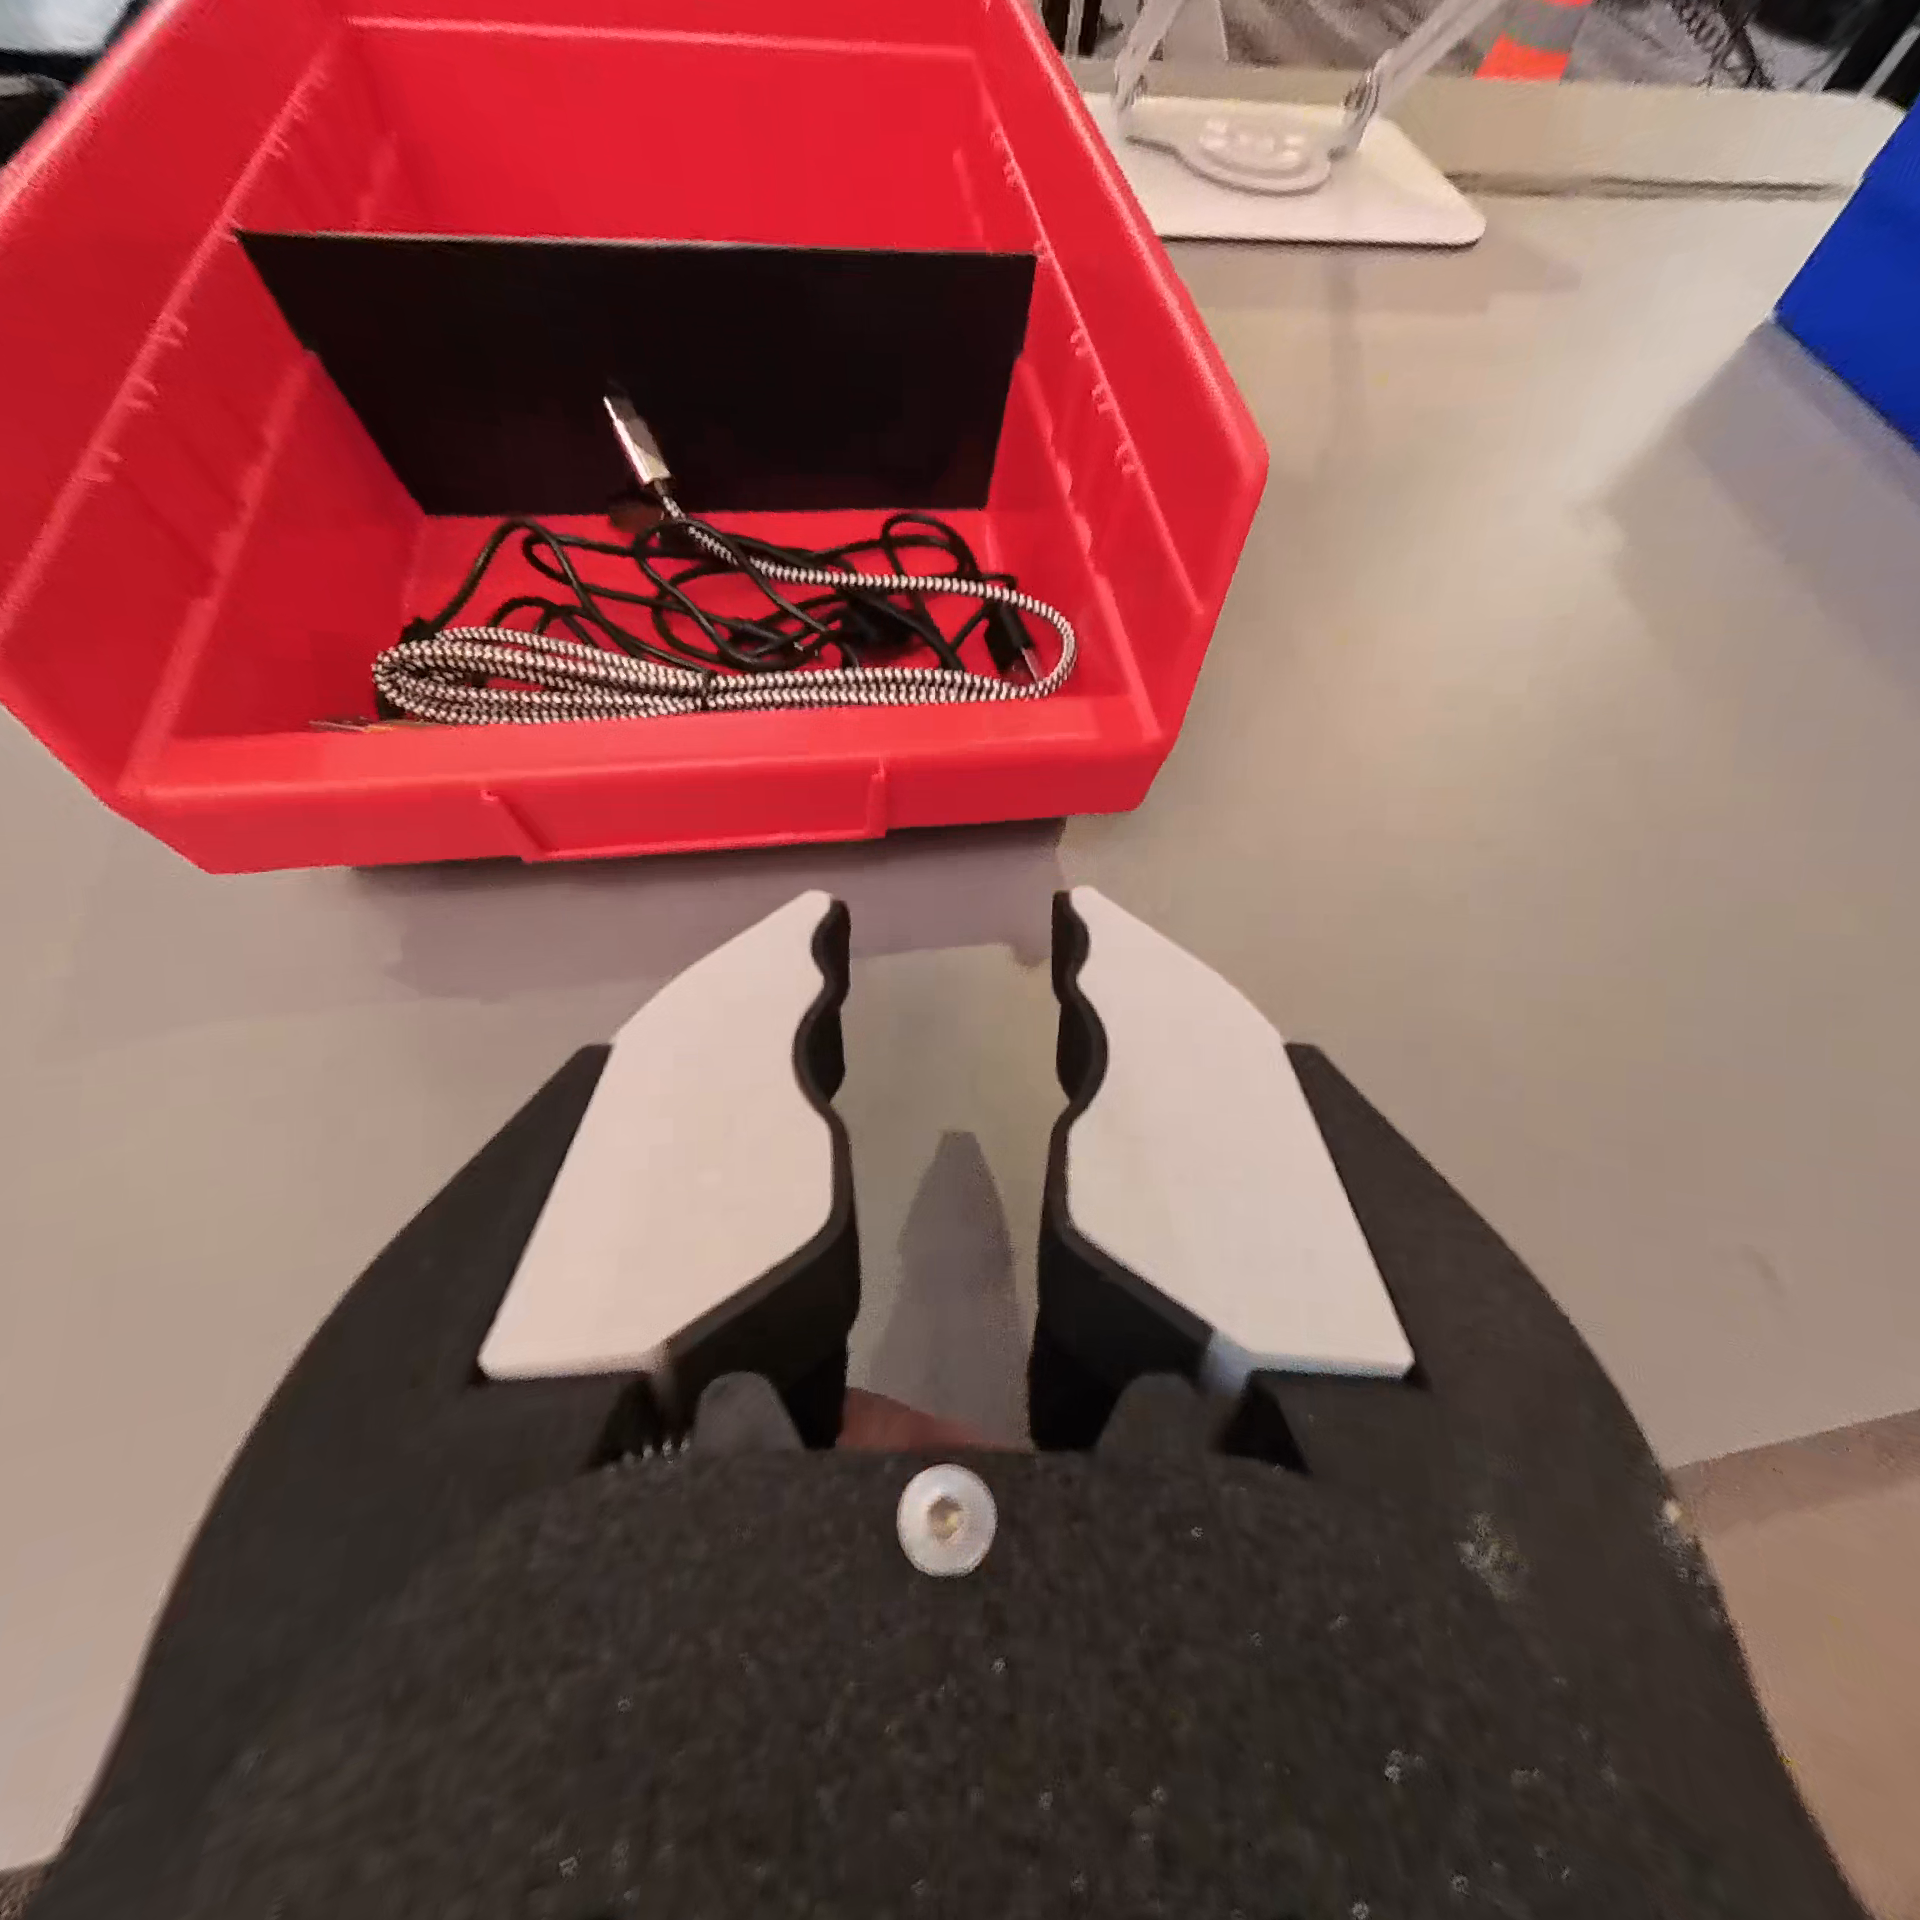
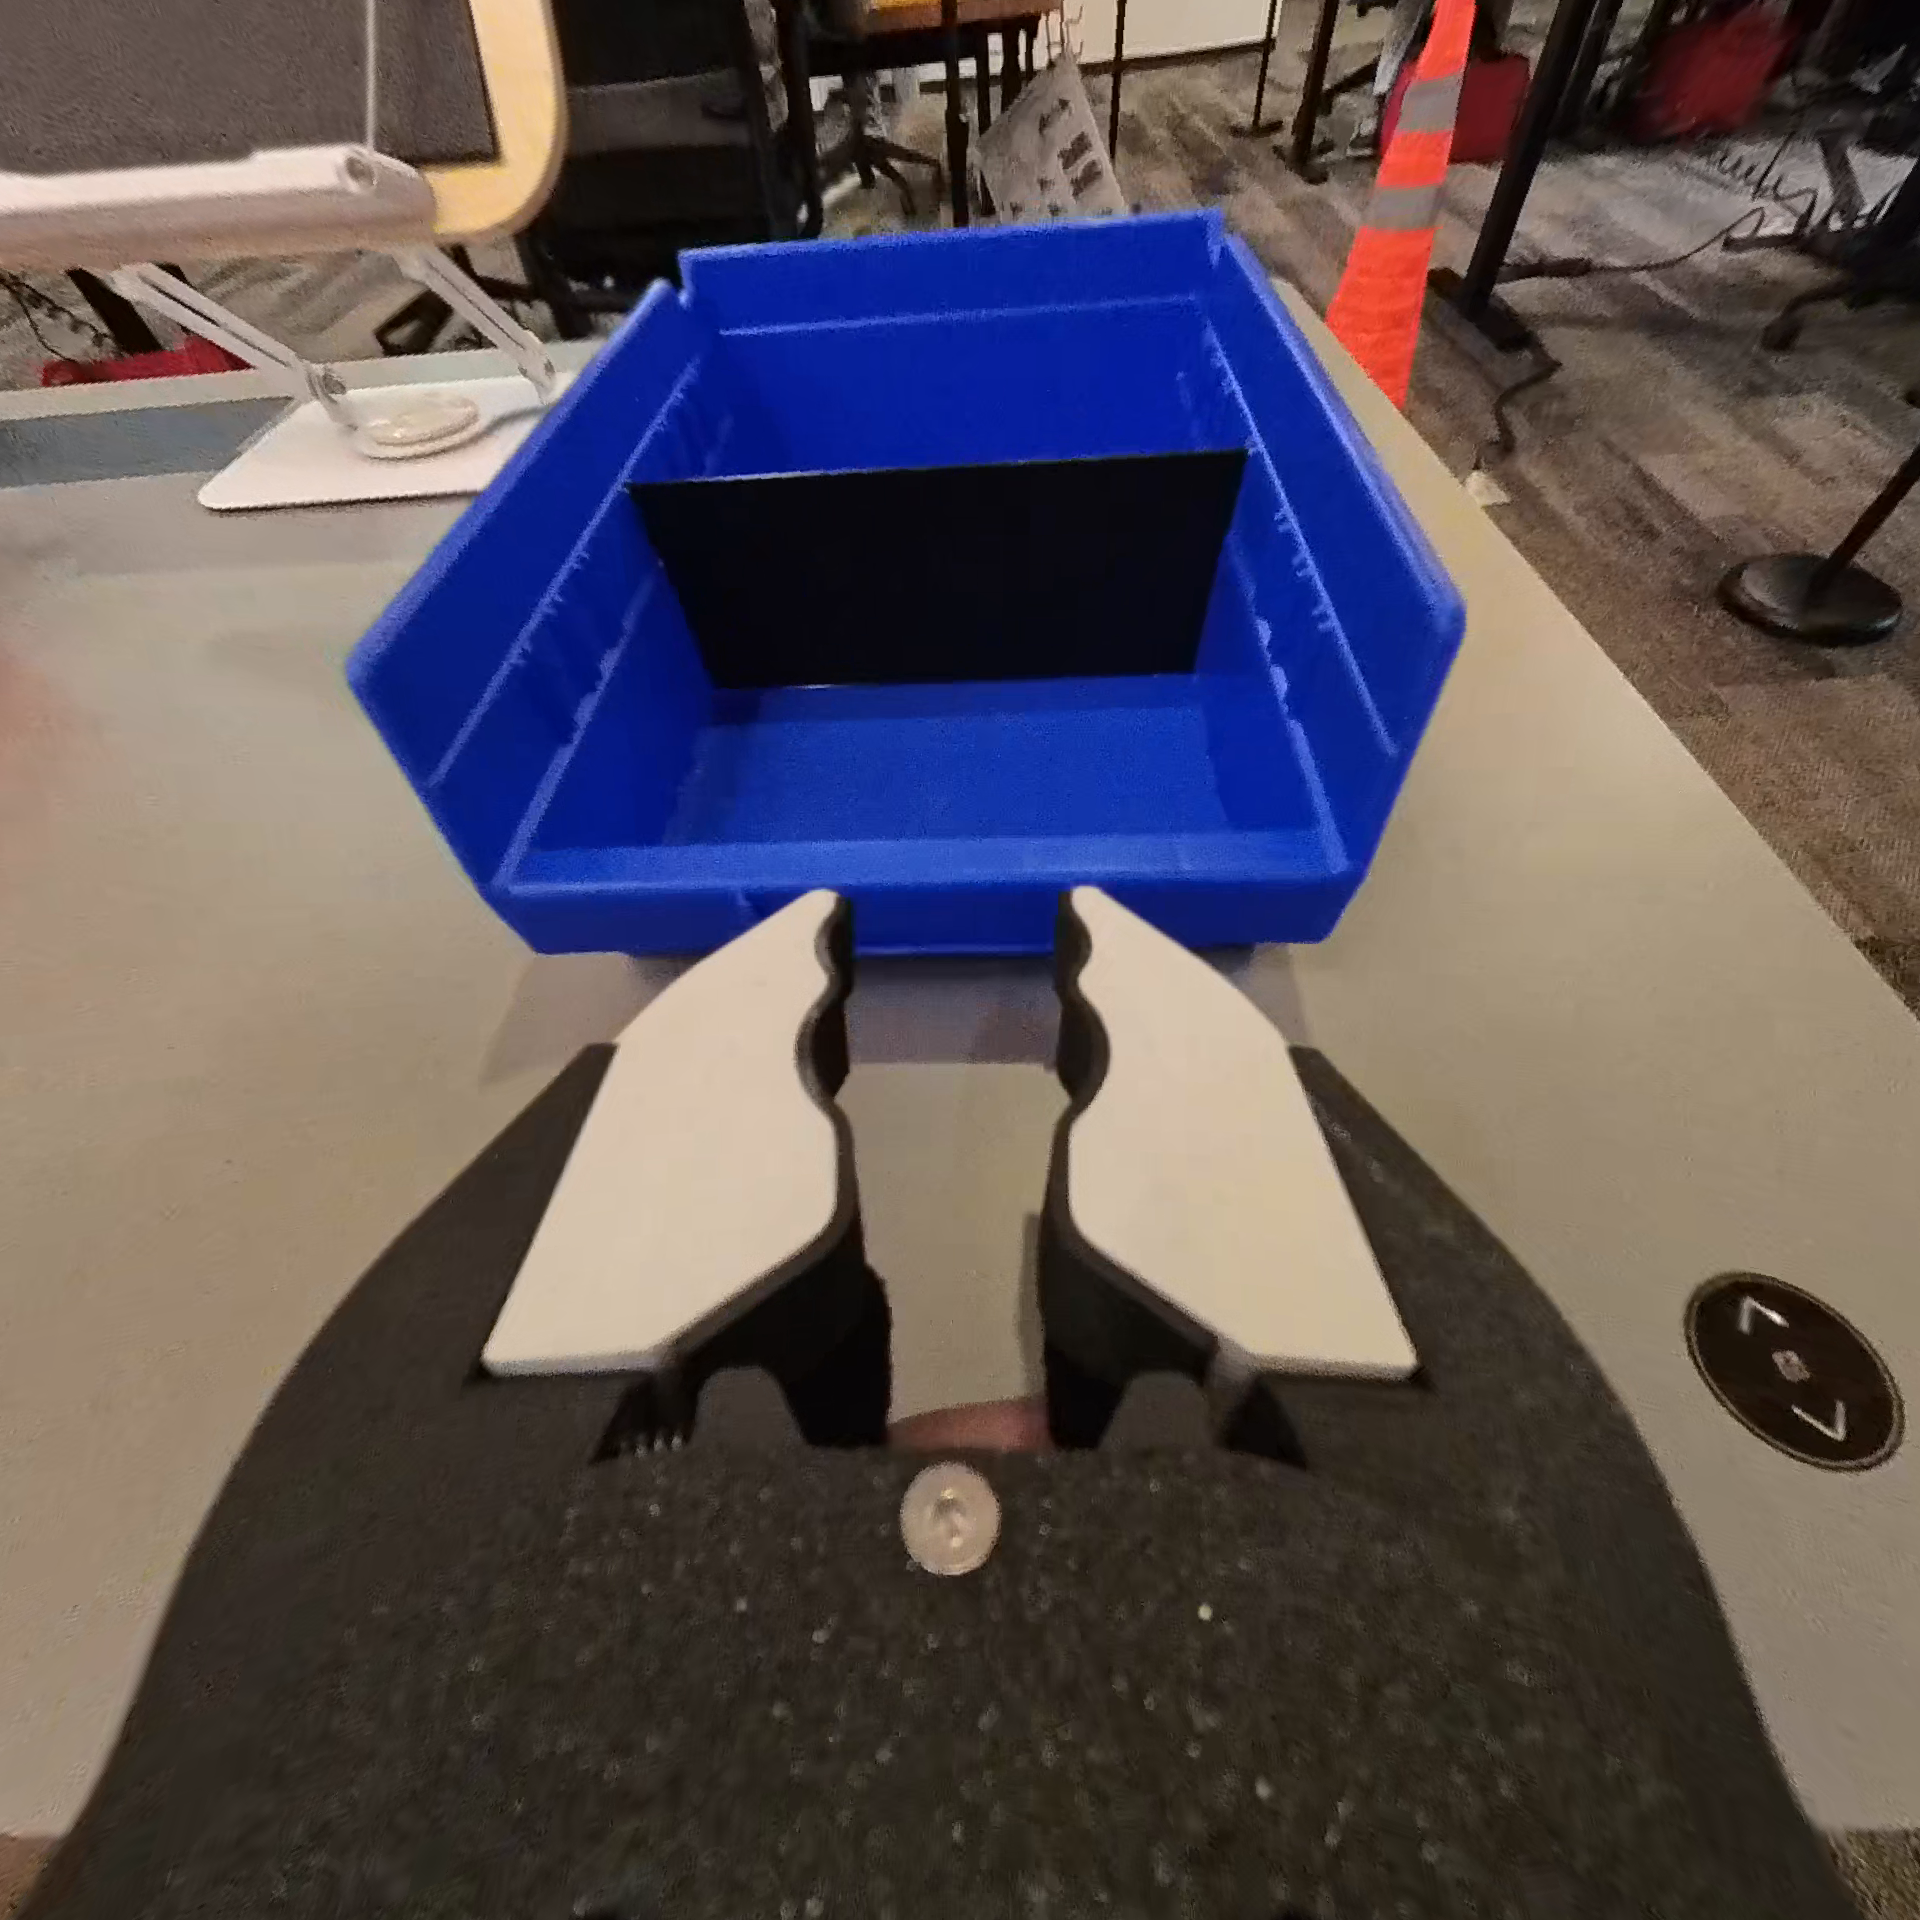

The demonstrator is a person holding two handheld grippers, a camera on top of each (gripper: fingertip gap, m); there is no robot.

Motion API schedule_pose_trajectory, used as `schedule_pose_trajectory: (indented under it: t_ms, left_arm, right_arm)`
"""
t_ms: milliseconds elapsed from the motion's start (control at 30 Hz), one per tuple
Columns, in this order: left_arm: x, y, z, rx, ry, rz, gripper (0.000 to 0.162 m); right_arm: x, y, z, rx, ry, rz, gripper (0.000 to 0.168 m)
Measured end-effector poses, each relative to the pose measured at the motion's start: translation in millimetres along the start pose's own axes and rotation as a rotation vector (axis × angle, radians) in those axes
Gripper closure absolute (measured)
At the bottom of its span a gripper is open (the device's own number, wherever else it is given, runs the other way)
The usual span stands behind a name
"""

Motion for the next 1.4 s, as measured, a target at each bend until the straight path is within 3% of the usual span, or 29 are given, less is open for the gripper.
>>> schedule_pose_trajectory:
  t_ms: [167, 533, 1400]
  left_arm:
    - [2, -6, -2, -0.021, 0.018, 0.015, 0.125]
    - [-1, -1, -1, 0.079, 0.025, 0.032, 0.125]
    - [0, 7, 15, 0.115, 0.078, -0.012, 0.125]
  right_arm:
    - [-6, 13, -8, -0.009, -0.046, 0.014, 0.135]
    - [-3, 35, -16, -0.136, 0.055, -0.061, 0.137]
    - [10, 27, -17, -0.219, 0.115, -0.131, 0.139]
Point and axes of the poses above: each gripper's, where its closed fingertips meet, y out along the fingers, x out of its underside, z = x × y across the jaws, the point moved 10 cm from there along -y, back along the fingers, and after that the axes turned 8 degrees about -z, right-handed, at the moved point
